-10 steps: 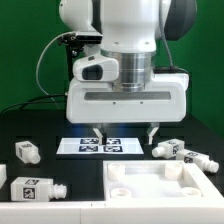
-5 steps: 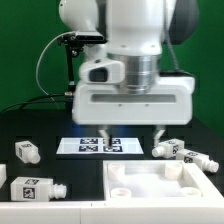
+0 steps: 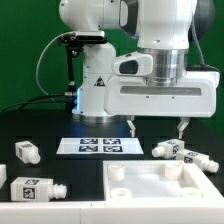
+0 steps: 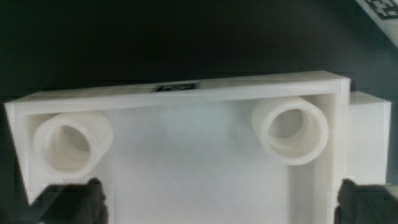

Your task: Assemble one leg

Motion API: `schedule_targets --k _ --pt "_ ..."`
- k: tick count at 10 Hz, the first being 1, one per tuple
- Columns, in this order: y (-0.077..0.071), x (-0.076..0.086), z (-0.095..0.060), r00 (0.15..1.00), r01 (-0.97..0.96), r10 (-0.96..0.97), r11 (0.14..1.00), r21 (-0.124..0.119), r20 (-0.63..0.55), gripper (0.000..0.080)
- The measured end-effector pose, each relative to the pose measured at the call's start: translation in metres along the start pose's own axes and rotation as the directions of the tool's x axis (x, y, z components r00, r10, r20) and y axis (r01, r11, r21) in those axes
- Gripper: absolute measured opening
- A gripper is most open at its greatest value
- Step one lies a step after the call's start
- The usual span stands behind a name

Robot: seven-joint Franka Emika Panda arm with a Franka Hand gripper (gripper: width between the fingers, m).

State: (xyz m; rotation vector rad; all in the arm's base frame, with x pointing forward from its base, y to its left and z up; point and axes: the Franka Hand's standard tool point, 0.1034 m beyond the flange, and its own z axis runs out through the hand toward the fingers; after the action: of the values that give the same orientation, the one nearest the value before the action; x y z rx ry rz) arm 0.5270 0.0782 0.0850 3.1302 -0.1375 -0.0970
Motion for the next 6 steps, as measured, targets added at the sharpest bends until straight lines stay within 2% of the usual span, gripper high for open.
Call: schedule_targets --k 1,4,5,6 --pt "0.0 -0.001 0.0 1.0 -0.001 0.001 1.0 0.0 0.001 0.0648" --pt "-0.011 -0.037 0.001 0.925 -0.379 0.377 0.923 0.065 0.042 0.0648" --pt "-0.011 -0.038 0.004 0.903 -0.43 0.428 0.898 0.099 0.035 0.0648" --pt "-0.01 -0.039 0.005 0.904 -0.427 0.426 0.899 0.098 0.035 0.0648"
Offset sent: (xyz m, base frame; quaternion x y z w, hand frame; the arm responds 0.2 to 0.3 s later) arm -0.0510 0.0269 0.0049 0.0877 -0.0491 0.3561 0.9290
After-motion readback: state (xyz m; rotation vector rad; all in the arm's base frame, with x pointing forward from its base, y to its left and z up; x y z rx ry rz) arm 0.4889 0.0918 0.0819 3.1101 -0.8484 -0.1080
